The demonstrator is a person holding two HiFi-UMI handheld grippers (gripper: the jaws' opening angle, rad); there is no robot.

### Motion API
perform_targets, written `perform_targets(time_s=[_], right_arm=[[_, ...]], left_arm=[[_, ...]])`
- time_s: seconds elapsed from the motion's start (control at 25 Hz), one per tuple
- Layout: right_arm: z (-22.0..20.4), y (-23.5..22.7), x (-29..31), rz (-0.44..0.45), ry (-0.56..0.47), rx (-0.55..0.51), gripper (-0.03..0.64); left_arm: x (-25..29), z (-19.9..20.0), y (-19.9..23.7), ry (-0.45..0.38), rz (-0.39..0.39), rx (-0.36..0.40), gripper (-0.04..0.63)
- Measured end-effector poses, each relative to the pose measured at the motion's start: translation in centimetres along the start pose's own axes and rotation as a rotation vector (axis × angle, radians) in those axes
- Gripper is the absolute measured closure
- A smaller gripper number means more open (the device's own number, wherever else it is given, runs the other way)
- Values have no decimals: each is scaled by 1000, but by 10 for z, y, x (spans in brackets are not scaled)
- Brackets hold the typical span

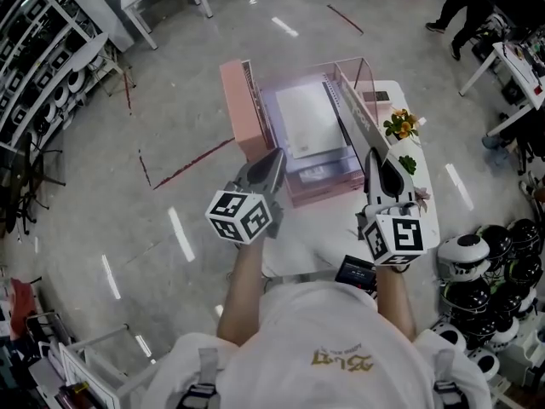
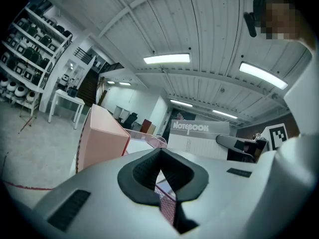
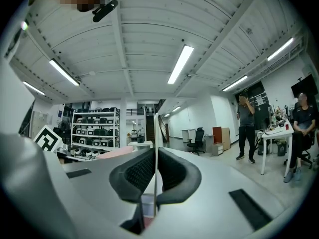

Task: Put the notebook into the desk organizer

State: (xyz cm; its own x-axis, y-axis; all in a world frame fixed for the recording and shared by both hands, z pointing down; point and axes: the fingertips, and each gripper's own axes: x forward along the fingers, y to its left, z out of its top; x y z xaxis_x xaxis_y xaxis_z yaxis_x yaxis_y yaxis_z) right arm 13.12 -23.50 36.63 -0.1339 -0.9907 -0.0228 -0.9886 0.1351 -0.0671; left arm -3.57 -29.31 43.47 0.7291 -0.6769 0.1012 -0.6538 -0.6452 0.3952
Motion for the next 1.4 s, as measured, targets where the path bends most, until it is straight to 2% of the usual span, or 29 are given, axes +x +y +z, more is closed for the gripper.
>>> perform_targets(time_s=[0.84,1.08,1.28,1.4], right_arm=[[-12,-4,61,57,0,-110,597],[-18,4,75,86,7,-182,595],[-24,18,81,125,8,-312,595],[-29,27,84,161,-1,-348,595]], left_arm=[[19,1,21,14,55,1,577],[20,0,29,19,73,-8,577],[22,0,31,22,80,-14,577],[22,-2,33,23,85,-19,577]])
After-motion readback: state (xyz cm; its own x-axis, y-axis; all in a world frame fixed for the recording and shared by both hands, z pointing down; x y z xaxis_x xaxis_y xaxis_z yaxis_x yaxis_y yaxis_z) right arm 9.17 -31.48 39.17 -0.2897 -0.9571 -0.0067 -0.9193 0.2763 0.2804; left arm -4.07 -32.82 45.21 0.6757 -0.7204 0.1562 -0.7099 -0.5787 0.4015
